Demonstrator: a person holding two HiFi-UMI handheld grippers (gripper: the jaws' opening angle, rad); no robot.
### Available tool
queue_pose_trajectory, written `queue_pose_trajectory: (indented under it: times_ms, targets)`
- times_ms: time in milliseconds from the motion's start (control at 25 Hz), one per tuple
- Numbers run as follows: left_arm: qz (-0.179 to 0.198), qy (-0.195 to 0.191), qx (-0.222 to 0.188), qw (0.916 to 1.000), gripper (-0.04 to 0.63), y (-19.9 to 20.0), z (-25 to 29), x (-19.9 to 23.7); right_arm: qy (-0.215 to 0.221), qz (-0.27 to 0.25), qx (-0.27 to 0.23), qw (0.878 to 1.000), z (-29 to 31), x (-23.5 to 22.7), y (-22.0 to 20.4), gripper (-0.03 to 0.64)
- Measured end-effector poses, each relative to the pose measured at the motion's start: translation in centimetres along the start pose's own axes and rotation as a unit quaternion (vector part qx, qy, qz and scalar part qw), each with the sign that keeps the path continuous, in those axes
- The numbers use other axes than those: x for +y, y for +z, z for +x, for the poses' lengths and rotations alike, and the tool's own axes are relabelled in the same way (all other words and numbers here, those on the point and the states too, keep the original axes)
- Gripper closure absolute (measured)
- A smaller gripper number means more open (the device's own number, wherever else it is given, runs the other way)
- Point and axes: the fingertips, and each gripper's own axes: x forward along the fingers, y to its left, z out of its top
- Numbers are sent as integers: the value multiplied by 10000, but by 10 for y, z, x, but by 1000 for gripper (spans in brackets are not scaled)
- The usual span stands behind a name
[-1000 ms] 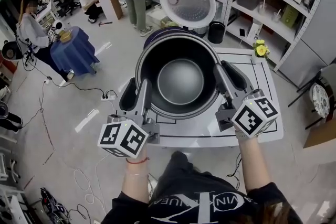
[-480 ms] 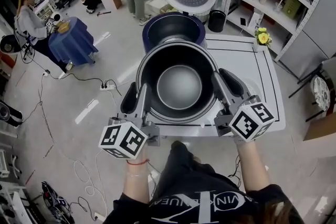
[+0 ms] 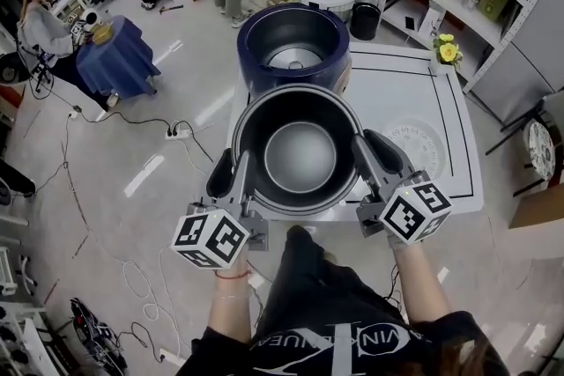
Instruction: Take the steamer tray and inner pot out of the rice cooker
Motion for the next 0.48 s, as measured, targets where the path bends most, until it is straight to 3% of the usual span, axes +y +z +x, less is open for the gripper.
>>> queue_pose_trajectory:
  times_ms: [480]
  targets:
    - [-218,168,688,9973,434,-47,17,33,-262,287,515,9979,11,-25,-53,540]
